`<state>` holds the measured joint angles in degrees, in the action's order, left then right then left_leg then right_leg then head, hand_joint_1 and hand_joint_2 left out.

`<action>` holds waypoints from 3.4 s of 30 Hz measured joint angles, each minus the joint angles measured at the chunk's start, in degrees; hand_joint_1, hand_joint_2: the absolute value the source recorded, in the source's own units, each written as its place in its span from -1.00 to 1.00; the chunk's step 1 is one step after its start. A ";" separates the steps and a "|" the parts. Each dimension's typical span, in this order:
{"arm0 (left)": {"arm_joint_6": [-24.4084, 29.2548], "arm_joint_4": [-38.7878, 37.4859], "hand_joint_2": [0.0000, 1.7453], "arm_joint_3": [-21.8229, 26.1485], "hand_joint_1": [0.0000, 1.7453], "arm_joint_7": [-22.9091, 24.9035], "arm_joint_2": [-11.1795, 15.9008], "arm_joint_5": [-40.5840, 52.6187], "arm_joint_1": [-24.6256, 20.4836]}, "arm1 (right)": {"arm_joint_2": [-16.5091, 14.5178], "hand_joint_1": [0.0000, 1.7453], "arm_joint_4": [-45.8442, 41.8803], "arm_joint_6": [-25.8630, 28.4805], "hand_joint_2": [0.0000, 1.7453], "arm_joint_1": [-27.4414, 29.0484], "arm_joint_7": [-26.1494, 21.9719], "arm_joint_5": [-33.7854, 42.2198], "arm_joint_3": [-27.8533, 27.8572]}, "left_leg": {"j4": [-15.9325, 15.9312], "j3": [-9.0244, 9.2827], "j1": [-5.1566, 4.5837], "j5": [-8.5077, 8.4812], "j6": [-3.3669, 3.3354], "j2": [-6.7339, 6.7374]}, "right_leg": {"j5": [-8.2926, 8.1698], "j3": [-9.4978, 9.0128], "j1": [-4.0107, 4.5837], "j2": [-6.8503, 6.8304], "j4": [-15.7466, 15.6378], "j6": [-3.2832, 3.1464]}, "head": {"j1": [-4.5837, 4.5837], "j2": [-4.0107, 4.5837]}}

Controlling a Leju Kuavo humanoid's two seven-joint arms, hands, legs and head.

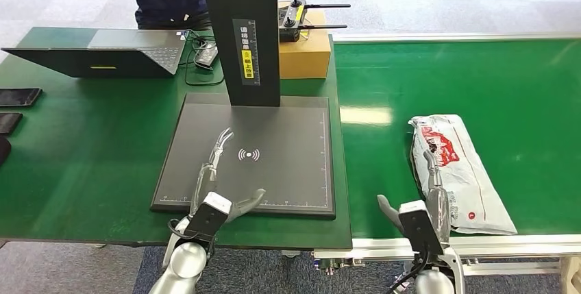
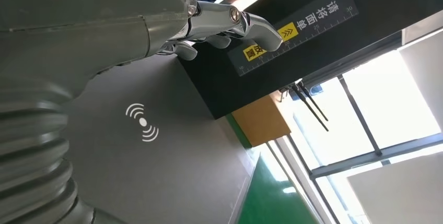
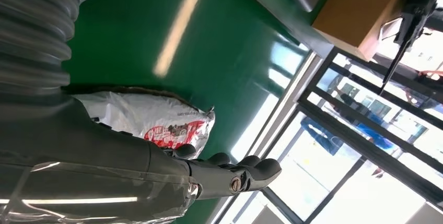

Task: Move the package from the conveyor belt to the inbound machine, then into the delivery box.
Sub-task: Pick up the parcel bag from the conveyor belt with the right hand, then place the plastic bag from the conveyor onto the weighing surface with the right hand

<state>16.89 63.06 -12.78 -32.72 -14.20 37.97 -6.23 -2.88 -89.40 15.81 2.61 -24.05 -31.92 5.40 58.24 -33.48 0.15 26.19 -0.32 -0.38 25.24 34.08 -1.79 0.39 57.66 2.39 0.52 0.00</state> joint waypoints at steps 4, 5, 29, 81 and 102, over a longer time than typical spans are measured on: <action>0.10 1.50 1.00 -0.26 -1.00 0.77 -0.01 0.81 1.00 | 2.61 -1.00 5.60 0.11 1.00 -4.28 -0.05 0.84 2.29 | 0.01 0.00 0.00 0.00 0.00 0.00 | -0.01 0.00 0.00 0.00 0.00 0.01 | 0.00 0.00; 0.15 1.83 1.00 -0.34 -1.00 0.97 -0.01 0.97 1.25 | 3.28 -1.00 7.19 0.32 1.00 -5.43 -0.07 1.01 2.90 | 0.01 -0.01 -0.01 0.00 0.00 0.00 | -0.01 0.00 0.00 0.00 0.00 0.01 | 0.01 0.00; 2.59 0.38 1.00 -1.61 -1.00 -1.36 -0.03 -0.43 1.76 | 13.87 -1.00 59.48 5.75 1.00 -36.53 6.89 -5.50 7.18 | 0.03 -0.08 -0.05 -0.12 -0.09 -0.02 | -0.12 0.05 -0.05 0.00 0.00 0.13 | 0.00 0.00; 5.15 -8.36 1.00 0.10 -1.00 -5.67 0.05 -5.19 -3.42 | 0.61 1.00 43.73 23.76 1.00 -19.84 -11.64 1.43 2.17 | -0.01 -0.09 -0.03 -0.14 -0.10 -0.07 | -0.13 0.02 -0.03 -0.04 -0.01 0.16 | 0.00 0.00; 7.64 3.75 1.00 3.91 -1.00 -5.03 0.67 -3.36 4.85 | 1.50 0.93 27.36 23.22 1.00 -24.35 -10.34 -4.94 -14.57 | -0.03 -0.15 -0.02 -0.15 -0.10 -0.06 | -0.13 0.09 -0.02 -0.03 0.00 0.15 | 0.00 0.00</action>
<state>24.53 66.81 -8.86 -37.75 -13.53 34.60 -1.38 -1.38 -62.04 39.04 -21.74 -34.39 -36.86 -9.18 58.21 -33.62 0.13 26.04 -0.42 -0.43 25.12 34.16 -1.81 0.37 57.66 2.54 0.52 0.00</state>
